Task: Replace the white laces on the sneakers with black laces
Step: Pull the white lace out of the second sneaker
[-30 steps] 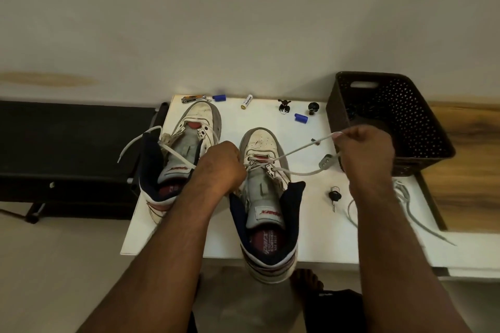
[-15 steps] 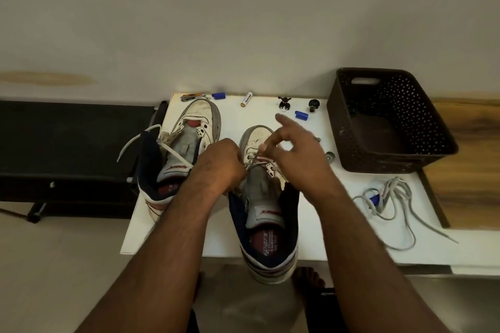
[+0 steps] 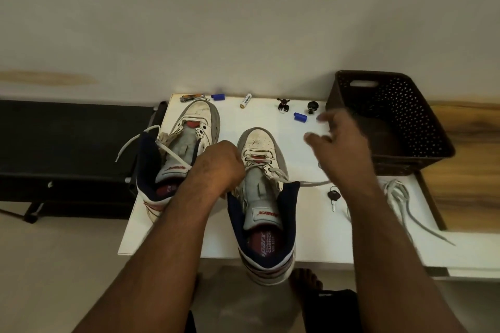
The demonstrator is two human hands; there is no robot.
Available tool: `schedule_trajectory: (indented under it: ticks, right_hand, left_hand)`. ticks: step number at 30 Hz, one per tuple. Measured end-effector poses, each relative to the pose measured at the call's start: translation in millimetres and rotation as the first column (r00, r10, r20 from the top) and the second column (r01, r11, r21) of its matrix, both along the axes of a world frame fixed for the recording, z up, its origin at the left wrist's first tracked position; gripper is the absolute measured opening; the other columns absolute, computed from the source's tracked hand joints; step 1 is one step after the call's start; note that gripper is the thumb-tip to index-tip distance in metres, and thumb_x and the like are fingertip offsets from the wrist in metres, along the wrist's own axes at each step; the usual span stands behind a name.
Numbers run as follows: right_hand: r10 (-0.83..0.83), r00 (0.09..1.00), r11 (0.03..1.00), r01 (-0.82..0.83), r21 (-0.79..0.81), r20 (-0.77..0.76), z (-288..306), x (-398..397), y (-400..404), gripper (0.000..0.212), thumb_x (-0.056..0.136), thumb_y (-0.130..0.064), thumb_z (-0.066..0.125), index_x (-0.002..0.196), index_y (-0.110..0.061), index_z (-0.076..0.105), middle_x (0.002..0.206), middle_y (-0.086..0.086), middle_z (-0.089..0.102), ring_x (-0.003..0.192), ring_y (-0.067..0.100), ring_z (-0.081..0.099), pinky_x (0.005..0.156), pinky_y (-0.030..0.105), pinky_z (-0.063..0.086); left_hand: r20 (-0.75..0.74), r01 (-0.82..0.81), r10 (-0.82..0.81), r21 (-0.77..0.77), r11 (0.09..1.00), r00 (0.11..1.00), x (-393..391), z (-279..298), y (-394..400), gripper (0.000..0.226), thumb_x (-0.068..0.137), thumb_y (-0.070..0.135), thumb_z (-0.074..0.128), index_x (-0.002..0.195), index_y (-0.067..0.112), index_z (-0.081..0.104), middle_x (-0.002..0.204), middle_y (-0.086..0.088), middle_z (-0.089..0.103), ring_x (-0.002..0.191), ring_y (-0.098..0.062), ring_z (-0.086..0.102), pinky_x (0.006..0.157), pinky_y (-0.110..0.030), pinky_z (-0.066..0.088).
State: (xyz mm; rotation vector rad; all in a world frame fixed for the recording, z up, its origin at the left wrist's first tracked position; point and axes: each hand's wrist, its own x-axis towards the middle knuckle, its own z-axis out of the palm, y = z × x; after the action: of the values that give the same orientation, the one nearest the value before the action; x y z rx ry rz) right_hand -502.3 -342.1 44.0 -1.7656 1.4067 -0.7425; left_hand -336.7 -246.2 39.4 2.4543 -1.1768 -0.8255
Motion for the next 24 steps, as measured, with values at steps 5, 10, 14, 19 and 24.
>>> schedule_trajectory:
  ticks: [5, 10, 14, 19, 24]
  right_hand:
    - [0.312, 0.844, 0.948, -0.304, 0.091, -0.436, -7.2, 20.6, 17.8, 0.024, 0.085, -0.041, 0.067, 0.105, -0.029, 0.067, 0.126, -0.007, 0.056, 0.119, 0.012, 0.048, 0.098, 0.039, 0.04]
    - [0.448, 0.728, 0.892, -0.401, 0.208, -0.518, -7.9, 40.4, 37.3, 0.02, 0.084, -0.031, 0.065, 0.101, -0.021, 0.061, 0.103, 0.001, 0.064, 0.094, 0.02, 0.06, 0.076, 0.03, 0.048]
    - [0.399, 0.687, 0.916, -0.332, 0.226, -0.607, -23.5, 42.6, 38.7, 0.03, 0.085, -0.038, 0.06, 0.108, -0.02, 0.053, 0.107, 0.006, 0.063, 0.097, 0.026, 0.059, 0.074, 0.032, 0.043]
    - [0.373, 0.785, 0.922, -0.255, 0.292, -0.494, -21.3, 25.4, 21.6, 0.013, 0.09, -0.027, 0.06, 0.098, -0.016, 0.06, 0.103, 0.005, 0.062, 0.097, 0.024, 0.059, 0.074, 0.029, 0.044]
    - [0.325, 0.881, 0.913, -0.197, 0.358, -0.344, -21.8, 0.3, 11.6, 0.014, 0.088, -0.023, 0.067, 0.08, -0.013, 0.06, 0.077, -0.004, 0.052, 0.071, 0.012, 0.05, 0.061, 0.027, 0.044]
  left_hand:
    - [-0.038, 0.076, -0.078, -0.047, 0.996, 0.996, -4.3, 3.4, 1.6, 0.037, 0.084, -0.003, 0.056, 0.107, 0.025, 0.068, 0.118, 0.0, 0.058, 0.092, -0.019, 0.06, 0.071, -0.029, 0.051]
    - [-0.021, 0.082, -0.082, -0.004, 0.997, 0.996, -11.4, 1.1, -1.0, 0.032, 0.087, 0.004, 0.055, 0.105, 0.02, 0.075, 0.12, -0.004, 0.066, 0.106, -0.022, 0.061, 0.091, -0.031, 0.05]
    - [0.079, -0.027, 0.035, -0.104, 0.994, 0.996, -23.5, -12.6, 1.9, 0.026, 0.085, 0.016, 0.055, 0.101, 0.018, 0.075, 0.106, -0.005, 0.071, 0.097, -0.024, 0.064, 0.077, -0.027, 0.045]
    - [0.123, -0.024, 0.042, -0.137, 0.99, 0.992, -21.1, -19.1, 7.0, 0.028, 0.088, 0.012, 0.055, 0.104, 0.024, 0.075, 0.11, -0.003, 0.07, 0.1, -0.022, 0.064, 0.085, -0.028, 0.05]
    - [0.056, -0.124, 0.133, -0.144, 0.982, 0.99, -4.9, -20.4, 11.3, 0.028, 0.084, 0.002, 0.059, 0.087, 0.025, 0.076, 0.097, 0.002, 0.072, 0.077, -0.014, 0.06, 0.077, -0.024, 0.051]
